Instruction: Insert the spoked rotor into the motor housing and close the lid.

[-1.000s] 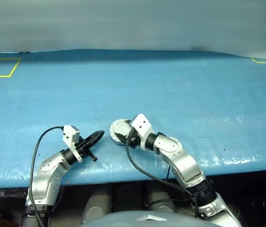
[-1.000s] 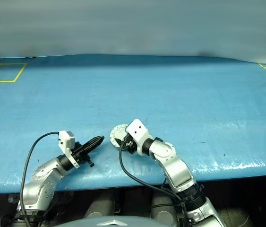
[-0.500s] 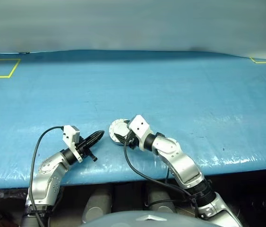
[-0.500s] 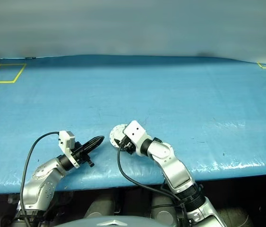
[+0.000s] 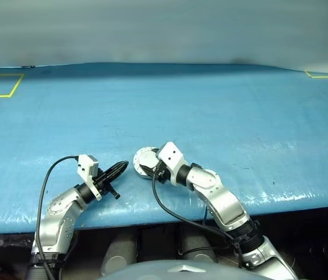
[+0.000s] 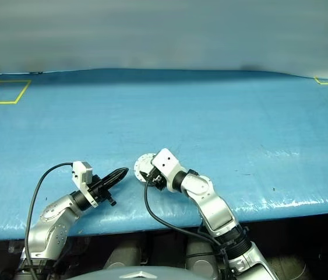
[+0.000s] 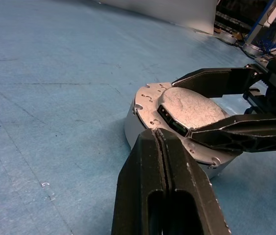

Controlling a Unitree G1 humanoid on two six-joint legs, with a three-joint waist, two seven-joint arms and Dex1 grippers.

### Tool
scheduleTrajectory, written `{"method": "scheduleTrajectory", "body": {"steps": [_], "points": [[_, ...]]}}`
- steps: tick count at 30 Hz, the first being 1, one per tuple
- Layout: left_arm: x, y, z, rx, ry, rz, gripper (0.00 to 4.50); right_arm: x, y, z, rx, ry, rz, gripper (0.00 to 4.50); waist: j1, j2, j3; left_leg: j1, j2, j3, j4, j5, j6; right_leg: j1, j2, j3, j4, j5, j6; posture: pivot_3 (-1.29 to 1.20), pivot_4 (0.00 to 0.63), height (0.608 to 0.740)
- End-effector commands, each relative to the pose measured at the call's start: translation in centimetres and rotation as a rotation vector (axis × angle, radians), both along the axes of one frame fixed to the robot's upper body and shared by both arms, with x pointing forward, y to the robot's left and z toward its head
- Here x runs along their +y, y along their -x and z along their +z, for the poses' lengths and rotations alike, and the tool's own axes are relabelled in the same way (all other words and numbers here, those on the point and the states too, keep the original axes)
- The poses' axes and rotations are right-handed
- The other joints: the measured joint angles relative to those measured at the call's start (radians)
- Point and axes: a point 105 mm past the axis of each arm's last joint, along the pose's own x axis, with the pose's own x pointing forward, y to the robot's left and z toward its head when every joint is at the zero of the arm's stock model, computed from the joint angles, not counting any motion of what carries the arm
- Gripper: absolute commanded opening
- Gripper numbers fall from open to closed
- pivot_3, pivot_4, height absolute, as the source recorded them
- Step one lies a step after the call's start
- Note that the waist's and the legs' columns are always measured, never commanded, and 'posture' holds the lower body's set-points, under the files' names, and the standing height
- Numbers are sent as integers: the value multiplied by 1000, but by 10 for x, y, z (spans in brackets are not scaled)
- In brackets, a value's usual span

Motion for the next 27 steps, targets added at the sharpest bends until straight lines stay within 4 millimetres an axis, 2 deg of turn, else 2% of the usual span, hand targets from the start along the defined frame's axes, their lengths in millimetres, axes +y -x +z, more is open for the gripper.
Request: {"method": "scheduleTrajectory", "body": {"steps": [1, 9, 17, 27], "points": [[-5, 0, 12, -53, -13, -25, 0, -4, -1, -20, 48, 66, -2, 3017, -1, 0, 0, 0, 0, 0, 0, 0, 0, 0, 0, 0, 0, 0, 0, 0, 150, 740], [-4, 1, 11, -52, -11, -19, 0, -3, -5, -18, 40, 85, 3, 3017, -1, 0, 0, 0, 1, 0, 0, 0, 0, 0, 0, -1, 0, 0, 0, 0, 150, 740], [-3, 1, 10, -47, -11, -15, 0, -2, -6, 1, 134, -67, -35, 3017, 3, 0, 0, -2, 1, 0, 0, 0, 0, -2, -1, -2, 0, 0, 0, 0, 150, 740], [-3, 0, 10, -48, -18, -19, 0, 0, -8, 29, 40, -101, -38, 3017, 10, 0, 0, -7, -2, 1, -2, 3, 5, -9, 0, -2, 0, 0, 0, 0, 150, 740]]}}
